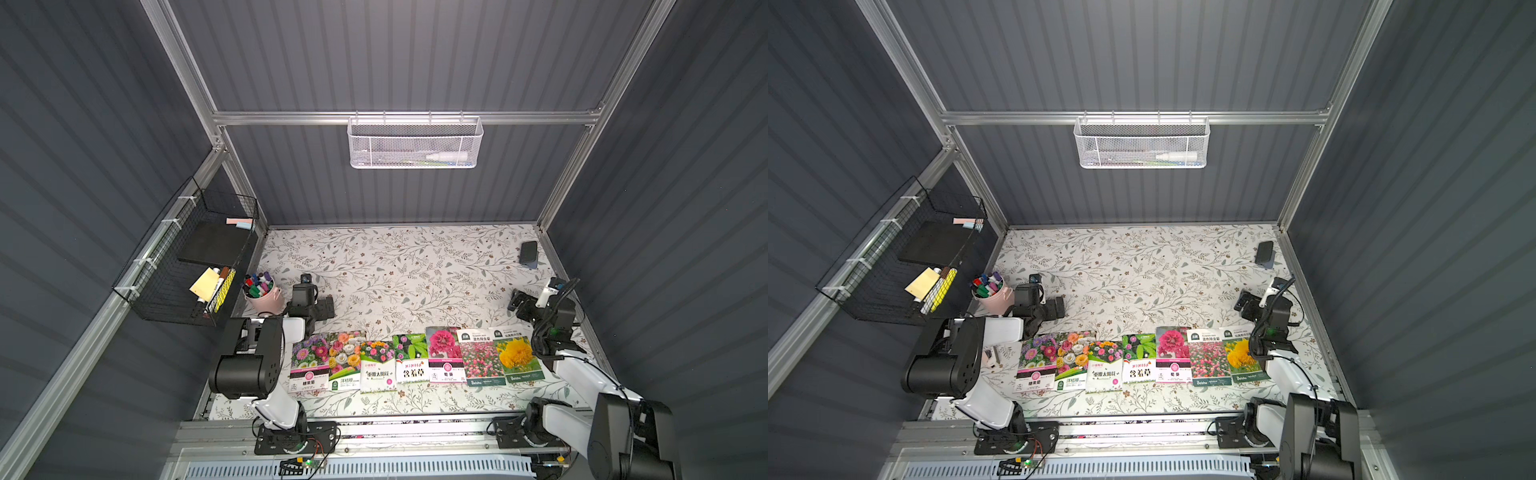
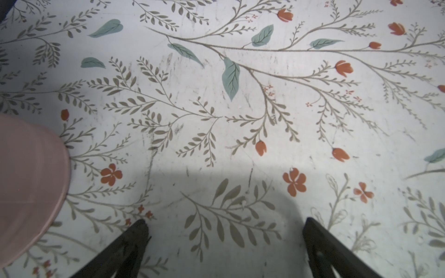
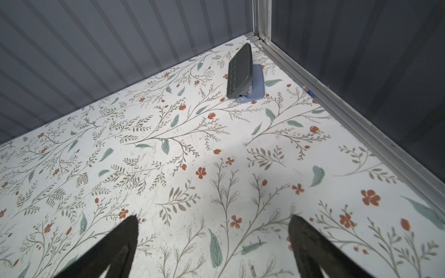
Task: Arrange the seed packets in a row
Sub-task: Reset both arms
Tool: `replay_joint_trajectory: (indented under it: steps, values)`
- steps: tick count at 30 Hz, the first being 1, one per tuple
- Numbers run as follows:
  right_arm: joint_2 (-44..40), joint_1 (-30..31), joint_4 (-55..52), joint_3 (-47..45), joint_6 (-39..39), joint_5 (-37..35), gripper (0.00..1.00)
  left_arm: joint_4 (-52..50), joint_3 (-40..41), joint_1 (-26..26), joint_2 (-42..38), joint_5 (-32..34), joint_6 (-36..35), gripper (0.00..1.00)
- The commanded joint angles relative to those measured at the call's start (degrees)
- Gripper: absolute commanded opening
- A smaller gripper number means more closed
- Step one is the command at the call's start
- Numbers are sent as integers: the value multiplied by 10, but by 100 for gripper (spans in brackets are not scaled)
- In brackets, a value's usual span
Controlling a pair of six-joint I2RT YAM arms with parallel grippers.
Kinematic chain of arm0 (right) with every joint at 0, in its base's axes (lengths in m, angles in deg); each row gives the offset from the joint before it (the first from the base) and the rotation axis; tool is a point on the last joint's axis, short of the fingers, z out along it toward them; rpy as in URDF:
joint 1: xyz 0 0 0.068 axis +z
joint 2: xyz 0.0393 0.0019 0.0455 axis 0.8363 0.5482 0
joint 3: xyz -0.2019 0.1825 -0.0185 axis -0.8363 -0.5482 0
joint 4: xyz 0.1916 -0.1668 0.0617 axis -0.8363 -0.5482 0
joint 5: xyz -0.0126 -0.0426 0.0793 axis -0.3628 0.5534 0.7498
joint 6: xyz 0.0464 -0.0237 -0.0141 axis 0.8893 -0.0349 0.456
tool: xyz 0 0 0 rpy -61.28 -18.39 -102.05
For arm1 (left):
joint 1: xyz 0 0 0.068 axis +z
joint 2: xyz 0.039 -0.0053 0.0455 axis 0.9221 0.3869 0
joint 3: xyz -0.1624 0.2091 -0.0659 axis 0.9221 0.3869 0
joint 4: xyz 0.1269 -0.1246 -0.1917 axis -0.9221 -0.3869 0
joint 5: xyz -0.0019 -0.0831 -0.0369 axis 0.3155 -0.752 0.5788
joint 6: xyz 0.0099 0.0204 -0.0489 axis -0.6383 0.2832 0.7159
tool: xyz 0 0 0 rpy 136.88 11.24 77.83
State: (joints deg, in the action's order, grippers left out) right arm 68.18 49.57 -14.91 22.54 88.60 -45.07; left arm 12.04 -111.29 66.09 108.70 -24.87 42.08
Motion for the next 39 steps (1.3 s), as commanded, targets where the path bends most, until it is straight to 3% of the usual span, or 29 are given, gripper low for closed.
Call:
replay_joint_trajectory:
  steps: [1,6,11,14,18,23,25,39]
  values:
    - [23,1,85,-13,-16,23,99,-100,16,-3,28,12,5,99]
    - [89,4,156,-11,-25,14,99,-112,10,-18,30,50,0,99]
    - [204,42,204,27,-90,62,99,-255,-95,-27,82,91,-1,99]
    - [235,65,234,36,-143,62,99,-171,-33,-30,48,81,2,100]
    - [208,65,137,63,-106,26,99,-98,16,-39,28,78,-10,100]
    - [212,64,135,67,-98,13,99,81,103,-36,39,62,-17,99]
    - [213,63,135,68,-97,13,99,38,94,-36,31,61,-13,99]
    - [210,66,127,70,-82,-27,99,37,92,-29,30,55,-7,99]
